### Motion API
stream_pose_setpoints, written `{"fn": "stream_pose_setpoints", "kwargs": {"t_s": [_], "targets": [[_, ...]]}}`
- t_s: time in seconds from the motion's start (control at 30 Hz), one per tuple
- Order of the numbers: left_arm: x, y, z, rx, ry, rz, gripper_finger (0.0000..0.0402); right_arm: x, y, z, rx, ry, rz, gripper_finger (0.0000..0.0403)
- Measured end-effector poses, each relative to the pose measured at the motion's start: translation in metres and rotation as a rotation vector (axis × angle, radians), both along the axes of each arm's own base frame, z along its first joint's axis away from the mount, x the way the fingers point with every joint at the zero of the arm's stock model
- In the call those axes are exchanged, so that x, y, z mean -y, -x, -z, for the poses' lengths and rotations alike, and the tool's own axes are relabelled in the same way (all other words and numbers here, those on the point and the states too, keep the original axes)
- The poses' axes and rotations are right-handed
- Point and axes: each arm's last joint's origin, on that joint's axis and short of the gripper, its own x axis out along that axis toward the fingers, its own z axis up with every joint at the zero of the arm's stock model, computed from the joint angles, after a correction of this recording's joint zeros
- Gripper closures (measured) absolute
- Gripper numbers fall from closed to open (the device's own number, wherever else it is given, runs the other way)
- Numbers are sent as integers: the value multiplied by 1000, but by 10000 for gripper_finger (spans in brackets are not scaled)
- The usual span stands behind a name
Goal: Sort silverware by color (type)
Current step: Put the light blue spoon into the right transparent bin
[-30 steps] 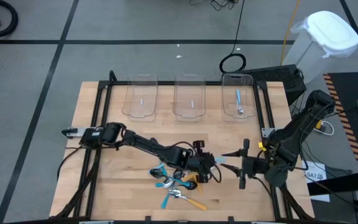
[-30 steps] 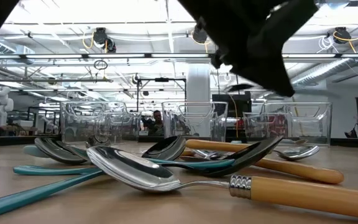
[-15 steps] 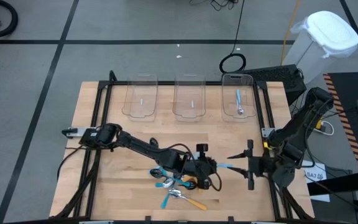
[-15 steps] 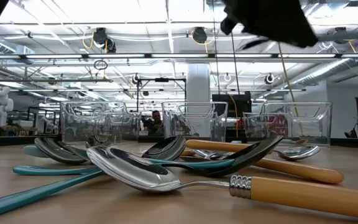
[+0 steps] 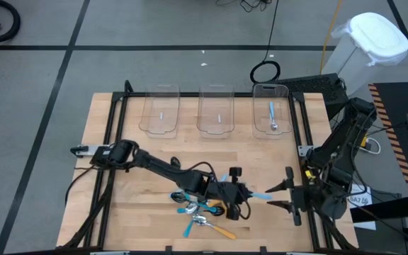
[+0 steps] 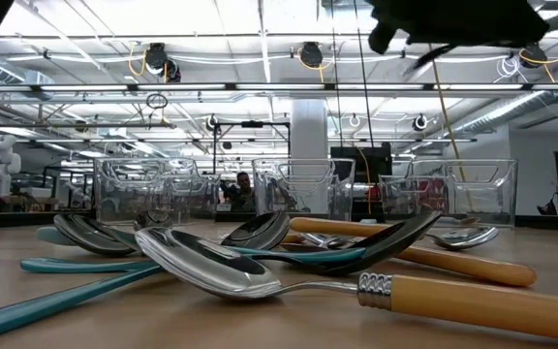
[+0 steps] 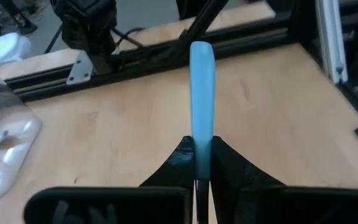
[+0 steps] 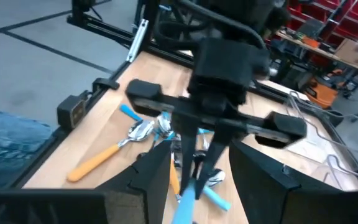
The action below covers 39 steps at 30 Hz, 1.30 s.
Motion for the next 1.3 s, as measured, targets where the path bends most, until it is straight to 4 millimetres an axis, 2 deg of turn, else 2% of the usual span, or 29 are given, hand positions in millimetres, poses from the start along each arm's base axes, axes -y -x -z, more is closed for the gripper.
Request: {"fn": "stream_pose_setpoints", "kwargs": {"t_s": [0.17,0.4,0.6,0.8,0.97,1.13,1.3], "targets": [[-18,-5,15,104,132,80,381,4,6,8,-44,20,35,245],[-41,-5,30,142,289,197,381,7,15,16,-89,16,73,245],[-55,-6,28,181,456,271,381,6,17,16,-101,-9,60,245],[-51,-6,25,185,538,274,381,-2,14,18,-117,21,-6,242],[-46,-5,22,211,543,299,381,-6,10,14,-39,75,10,227],[-38,-3,16,262,539,363,381,-10,9,2,11,32,0,223],[-28,0,9,320,549,474,381,-12,8,1,4,28,-43,223]]}}
